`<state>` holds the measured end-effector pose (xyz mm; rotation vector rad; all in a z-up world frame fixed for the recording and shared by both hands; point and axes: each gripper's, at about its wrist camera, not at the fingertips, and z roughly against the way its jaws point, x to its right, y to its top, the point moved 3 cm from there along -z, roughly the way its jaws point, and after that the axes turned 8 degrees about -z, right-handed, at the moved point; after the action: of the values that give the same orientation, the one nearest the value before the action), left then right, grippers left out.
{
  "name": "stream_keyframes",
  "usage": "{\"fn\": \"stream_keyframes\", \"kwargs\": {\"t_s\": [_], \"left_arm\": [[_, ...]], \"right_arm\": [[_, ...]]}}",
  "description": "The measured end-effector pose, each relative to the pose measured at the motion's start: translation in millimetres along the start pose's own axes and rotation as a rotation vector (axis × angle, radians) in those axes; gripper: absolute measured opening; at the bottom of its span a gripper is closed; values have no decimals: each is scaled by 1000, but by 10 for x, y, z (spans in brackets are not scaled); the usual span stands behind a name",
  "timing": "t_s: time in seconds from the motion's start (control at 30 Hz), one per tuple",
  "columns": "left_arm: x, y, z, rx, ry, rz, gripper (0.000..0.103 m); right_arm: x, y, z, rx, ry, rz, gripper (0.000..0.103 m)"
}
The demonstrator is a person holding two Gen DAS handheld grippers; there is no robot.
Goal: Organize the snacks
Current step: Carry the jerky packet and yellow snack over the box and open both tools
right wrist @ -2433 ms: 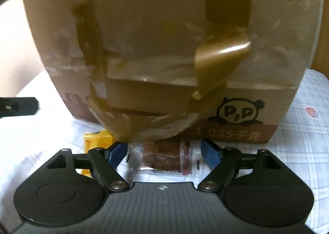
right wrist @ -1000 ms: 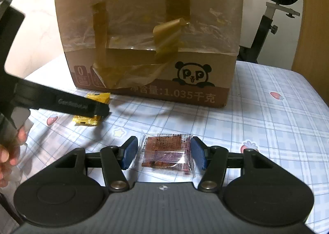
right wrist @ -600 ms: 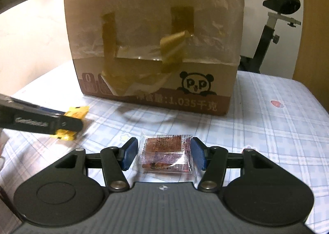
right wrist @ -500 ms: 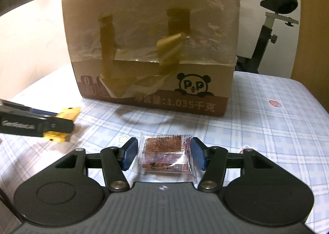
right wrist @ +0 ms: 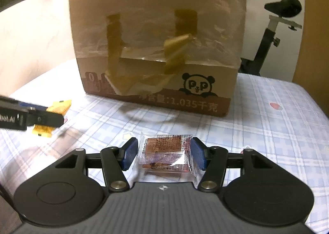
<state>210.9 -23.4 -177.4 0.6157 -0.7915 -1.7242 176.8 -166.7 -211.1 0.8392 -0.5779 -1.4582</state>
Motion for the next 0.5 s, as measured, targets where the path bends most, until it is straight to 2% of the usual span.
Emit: {"fn": "stream_keyframes", "kwargs": {"t_s": [0.13,0.3,0.5], "left_arm": [[-76,85,63,26,11,13,40],[-118,265,169,66,13,9,40],[-133,673,351,165,-5,-23,40]], "right_arm": [[-5,107,84,14,0,-14,59],[-4,437,311,101,1,-20,59],[27,917,597,221,8,-36,59]]}}
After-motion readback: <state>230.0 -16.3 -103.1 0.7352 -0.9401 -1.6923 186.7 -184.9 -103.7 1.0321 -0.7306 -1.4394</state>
